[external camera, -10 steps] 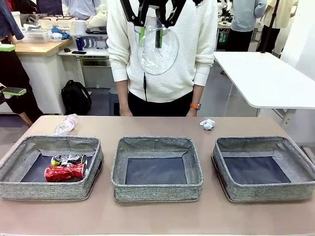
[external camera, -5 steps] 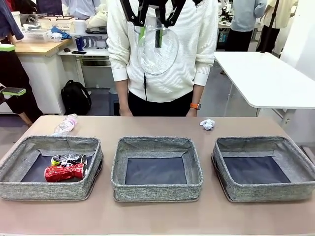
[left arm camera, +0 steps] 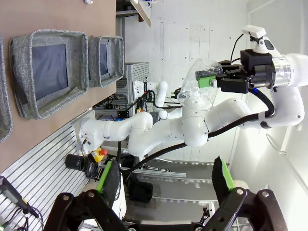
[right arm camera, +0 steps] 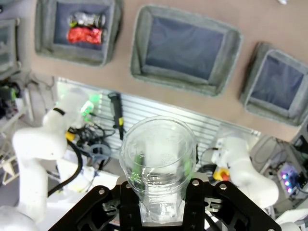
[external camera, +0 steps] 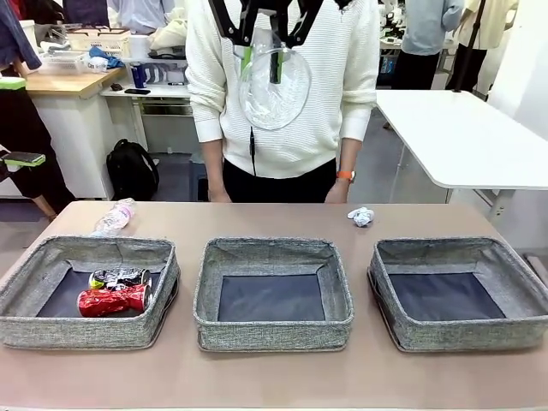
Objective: Sort the waste into the appropriate baskets.
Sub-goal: Place the picked waste into the Fabric basket indicated by the person.
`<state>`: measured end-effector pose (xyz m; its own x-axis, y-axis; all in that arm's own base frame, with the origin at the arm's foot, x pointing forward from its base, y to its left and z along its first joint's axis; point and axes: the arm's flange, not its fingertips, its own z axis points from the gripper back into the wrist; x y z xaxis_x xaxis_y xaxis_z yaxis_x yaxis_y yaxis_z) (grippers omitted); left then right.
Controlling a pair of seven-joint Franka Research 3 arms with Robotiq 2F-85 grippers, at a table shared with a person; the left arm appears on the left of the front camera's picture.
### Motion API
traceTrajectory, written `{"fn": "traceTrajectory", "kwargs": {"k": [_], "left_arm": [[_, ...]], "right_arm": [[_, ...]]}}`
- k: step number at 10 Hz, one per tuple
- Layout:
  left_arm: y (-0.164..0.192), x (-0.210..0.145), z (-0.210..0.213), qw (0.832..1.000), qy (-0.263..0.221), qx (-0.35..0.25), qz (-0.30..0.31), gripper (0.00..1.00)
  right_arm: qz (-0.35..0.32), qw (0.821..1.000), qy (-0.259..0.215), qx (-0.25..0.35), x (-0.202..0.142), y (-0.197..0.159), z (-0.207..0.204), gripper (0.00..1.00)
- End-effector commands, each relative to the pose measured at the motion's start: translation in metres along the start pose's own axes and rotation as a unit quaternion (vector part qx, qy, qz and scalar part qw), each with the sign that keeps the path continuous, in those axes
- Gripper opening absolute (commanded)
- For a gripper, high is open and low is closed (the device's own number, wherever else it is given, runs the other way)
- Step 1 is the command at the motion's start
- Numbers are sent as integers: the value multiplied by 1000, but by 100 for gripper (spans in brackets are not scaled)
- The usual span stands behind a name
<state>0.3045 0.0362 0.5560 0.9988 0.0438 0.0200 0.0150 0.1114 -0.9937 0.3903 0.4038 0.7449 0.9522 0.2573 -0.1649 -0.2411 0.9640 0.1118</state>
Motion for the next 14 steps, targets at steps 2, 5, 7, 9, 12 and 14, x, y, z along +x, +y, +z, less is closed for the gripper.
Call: {"fn": "traceTrajectory", "kwargs": {"k": [2,5,7,9,12,14], "left_arm": [[-1,0,0,1000,2,-11,-10,100],[-1,0,0,1000,2,-11,-10,100],[-1,0,0,1000,2,-11,-10,100],[-1,0,0,1000,2,-11,-10,100],[-1,0,0,1000,2,-11,-10,100],[-1,0,0,1000,2,-11,-10,100]], "right_arm": [[3,1000,-3,2,-2,0,3,35],[3,1000,-3,2,-2,0,3,35],[3,1000,-3,2,-2,0,3,35],[3,1000,-3,2,-2,0,3,35],[3,1000,-3,2,-2,0,3,35],[3,1000,-3,2,-2,0,3,35]]}}
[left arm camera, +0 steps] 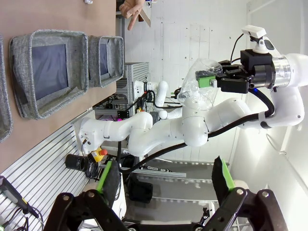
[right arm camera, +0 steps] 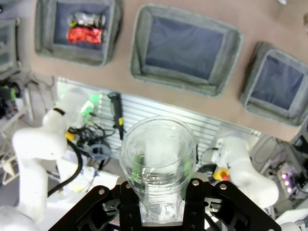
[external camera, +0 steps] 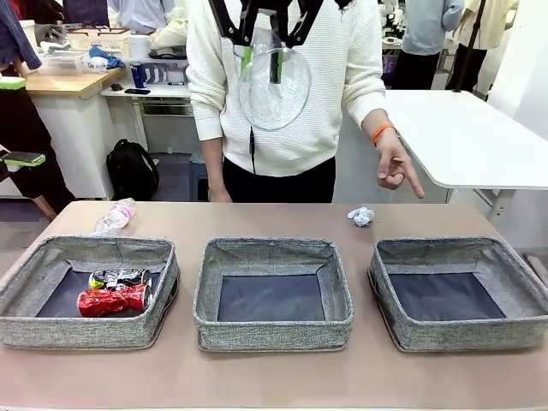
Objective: Sort the waste into the appropriate baskets.
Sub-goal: Place the picked waste into the Fabric basket indicated by the person.
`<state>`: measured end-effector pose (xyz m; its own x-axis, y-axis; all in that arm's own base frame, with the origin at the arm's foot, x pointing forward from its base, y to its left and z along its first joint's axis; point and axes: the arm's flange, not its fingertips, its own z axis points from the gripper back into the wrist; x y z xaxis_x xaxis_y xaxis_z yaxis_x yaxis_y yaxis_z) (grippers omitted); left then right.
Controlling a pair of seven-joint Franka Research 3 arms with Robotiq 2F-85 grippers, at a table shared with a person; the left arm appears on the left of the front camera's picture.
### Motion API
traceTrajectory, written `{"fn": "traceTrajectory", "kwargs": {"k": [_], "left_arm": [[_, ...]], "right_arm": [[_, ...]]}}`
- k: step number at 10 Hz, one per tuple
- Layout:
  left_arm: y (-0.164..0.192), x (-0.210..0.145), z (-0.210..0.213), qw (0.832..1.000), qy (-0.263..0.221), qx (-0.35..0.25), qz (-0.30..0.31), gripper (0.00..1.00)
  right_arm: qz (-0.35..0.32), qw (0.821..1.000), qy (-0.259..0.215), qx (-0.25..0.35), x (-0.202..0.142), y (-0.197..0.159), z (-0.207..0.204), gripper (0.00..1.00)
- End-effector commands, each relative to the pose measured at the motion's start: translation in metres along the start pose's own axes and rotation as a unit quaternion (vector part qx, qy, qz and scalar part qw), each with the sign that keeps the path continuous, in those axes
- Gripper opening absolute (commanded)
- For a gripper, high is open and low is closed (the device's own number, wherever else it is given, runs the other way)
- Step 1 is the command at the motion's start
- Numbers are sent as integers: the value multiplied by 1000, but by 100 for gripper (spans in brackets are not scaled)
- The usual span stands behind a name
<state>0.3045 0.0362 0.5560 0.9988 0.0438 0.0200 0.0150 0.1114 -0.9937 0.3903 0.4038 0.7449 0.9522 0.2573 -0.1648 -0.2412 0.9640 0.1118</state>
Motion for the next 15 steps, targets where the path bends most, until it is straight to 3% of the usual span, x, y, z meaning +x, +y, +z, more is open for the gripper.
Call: {"fn": "traceTrajectory", "kwargs": {"k": [1,3,5,7,8,9,12,15], "left_arm": [[-1,0,0,1000,2,-11,-10,100],[-1,0,0,1000,2,-11,-10,100],[-1,0,0,1000,2,-11,-10,100],[-1,0,0,1000,2,-11,-10,100],[-1,0,0,1000,2,-11,-10,100],[-1,0,0,1000,2,-11,-10,100],[-1,0,0,1000,2,-11,-10,100],[-1,0,0,1000,2,-11,-10,100]], "right_arm": [[0,1000,0,0,0,0,0,35],[30,999,34,-6,-28,-60,-21,35],[68,996,25,60,-75,-133,-53,35],[1,998,-5,68,-100,-195,-88,35],[-28,997,-48,58,-103,-224,-109,35],[-39,996,-50,68,-104,-247,-127,35],[-89,992,-40,85,-99,-292,-164,35],[-191,978,14,78,-99,-337,-210,35]]}}
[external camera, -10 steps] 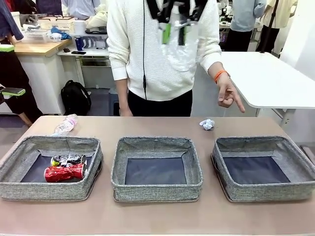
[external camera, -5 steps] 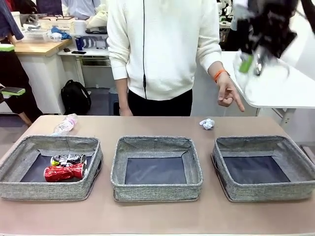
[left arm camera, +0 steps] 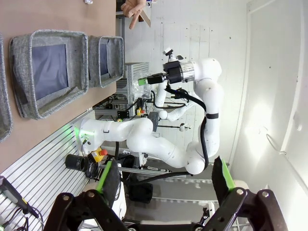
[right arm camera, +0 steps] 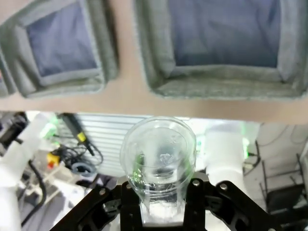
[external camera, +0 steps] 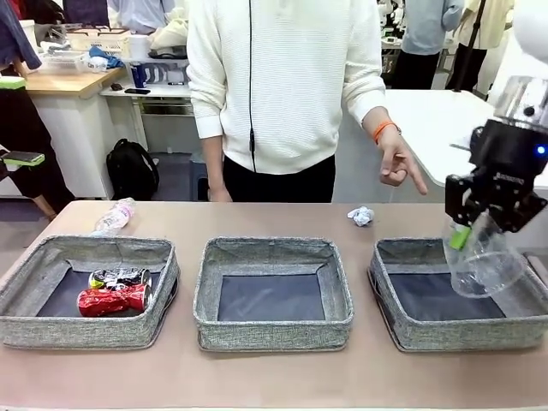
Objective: Sort the waste into the appropriate baskets.
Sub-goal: Place the picked waste into the Fabric basket indicated by the person.
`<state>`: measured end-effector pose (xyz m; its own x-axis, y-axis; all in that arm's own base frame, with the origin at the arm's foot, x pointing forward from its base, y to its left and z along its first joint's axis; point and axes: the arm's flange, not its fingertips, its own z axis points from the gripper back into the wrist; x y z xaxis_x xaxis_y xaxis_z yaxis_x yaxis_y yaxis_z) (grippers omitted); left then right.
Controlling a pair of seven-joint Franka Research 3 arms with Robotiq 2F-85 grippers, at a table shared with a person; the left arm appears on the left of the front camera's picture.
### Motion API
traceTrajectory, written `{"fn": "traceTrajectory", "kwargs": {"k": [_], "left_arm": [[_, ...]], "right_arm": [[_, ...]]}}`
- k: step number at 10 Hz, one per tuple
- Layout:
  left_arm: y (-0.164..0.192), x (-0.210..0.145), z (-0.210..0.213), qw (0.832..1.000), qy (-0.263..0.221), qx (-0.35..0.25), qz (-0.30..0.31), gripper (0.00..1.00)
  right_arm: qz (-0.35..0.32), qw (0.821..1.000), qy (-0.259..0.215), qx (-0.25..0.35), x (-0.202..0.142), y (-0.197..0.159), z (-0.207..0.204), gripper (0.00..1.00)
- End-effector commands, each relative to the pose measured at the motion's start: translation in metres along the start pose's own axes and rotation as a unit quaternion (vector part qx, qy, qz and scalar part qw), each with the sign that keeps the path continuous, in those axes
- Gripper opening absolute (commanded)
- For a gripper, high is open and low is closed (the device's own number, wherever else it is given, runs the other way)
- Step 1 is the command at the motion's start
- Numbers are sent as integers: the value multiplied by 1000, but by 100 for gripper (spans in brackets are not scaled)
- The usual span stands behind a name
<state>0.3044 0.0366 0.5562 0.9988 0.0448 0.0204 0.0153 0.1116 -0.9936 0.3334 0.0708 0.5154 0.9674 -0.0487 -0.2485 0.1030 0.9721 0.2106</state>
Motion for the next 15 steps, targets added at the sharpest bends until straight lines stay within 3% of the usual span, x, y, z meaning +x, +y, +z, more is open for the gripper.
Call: {"fn": "traceTrajectory", "kwargs": {"k": [1,3,7,10,12,13,14,15], "left_arm": [[0,0,0,1000,2,-11,-10,100],[0,0,0,1000,2,-11,-10,100],[0,0,0,1000,2,-11,-10,100],[0,0,0,1000,2,-11,-10,100],[0,0,0,1000,2,-11,-10,100],[0,0,0,1000,2,-11,-10,100],[0,0,0,1000,2,-11,-10,100],[0,0,0,1000,2,-11,-10,100]], "right_arm": [[-37,999,0,14,14,-10,-6,35],[-102,994,-24,42,36,-29,-21,35],[-174,982,-8,70,69,-49,-52,35],[-225,968,-8,114,71,-62,-73,35],[-235,966,-6,108,70,-64,-73,35],[-251,962,-15,108,69,-65,-73,42],[-268,957,-27,106,67,-67,-75,90],[-277,954,-33,112,65,-69,-75,97]]}}
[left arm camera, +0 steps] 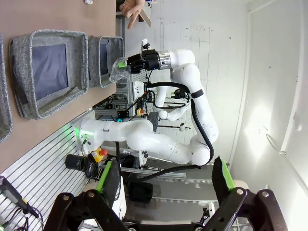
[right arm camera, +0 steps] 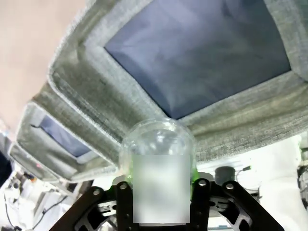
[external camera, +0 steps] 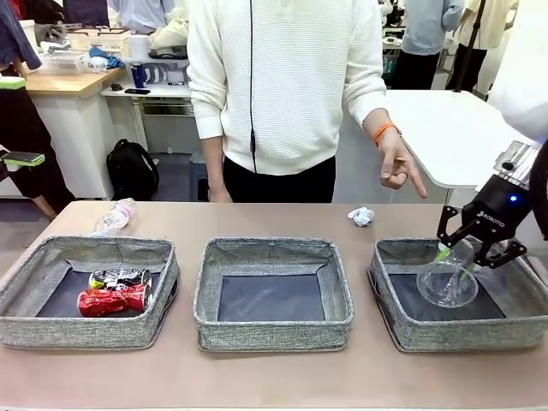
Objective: Sort the waste into the appropriate baskets.
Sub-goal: Place the picked waste into the Fabric basket indicated by the person.
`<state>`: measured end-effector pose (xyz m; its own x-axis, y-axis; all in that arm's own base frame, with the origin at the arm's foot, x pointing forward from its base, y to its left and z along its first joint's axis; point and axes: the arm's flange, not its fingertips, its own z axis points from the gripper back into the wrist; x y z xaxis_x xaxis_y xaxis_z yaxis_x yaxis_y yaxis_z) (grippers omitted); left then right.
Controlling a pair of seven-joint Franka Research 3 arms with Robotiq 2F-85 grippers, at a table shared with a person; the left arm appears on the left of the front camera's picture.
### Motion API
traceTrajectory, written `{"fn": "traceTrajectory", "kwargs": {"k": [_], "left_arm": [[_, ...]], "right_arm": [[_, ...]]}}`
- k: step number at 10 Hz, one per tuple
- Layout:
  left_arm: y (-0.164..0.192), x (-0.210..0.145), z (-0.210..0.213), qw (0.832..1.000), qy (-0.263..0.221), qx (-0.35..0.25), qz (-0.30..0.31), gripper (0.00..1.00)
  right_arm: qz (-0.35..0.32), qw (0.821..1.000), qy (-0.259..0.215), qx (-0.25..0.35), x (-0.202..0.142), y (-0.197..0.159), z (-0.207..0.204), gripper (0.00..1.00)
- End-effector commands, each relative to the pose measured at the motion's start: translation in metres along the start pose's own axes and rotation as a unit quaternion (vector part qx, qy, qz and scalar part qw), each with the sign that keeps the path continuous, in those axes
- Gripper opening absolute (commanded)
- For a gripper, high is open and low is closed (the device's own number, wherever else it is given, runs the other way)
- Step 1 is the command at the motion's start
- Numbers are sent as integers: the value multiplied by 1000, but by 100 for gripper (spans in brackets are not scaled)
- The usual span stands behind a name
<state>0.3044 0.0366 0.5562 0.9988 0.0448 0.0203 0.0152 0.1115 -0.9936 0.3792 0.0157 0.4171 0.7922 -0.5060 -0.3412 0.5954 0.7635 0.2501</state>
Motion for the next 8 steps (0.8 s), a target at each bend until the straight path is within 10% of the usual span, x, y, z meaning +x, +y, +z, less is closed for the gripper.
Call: {"fn": "traceTrajectory", "kwargs": {"k": [1,6,8], "left_arm": [[0,0,0,1000,2,-11,-10,100],[0,0,0,1000,2,-11,-10,100],[0,0,0,1000,2,-11,-10,100]], "right_arm": [[-33,999,-21,22,-7,-5,-4,100],[-50,997,-31,44,-8,-8,-2,100],[-12,987,-16,162,-13,-1,4,100]]}}
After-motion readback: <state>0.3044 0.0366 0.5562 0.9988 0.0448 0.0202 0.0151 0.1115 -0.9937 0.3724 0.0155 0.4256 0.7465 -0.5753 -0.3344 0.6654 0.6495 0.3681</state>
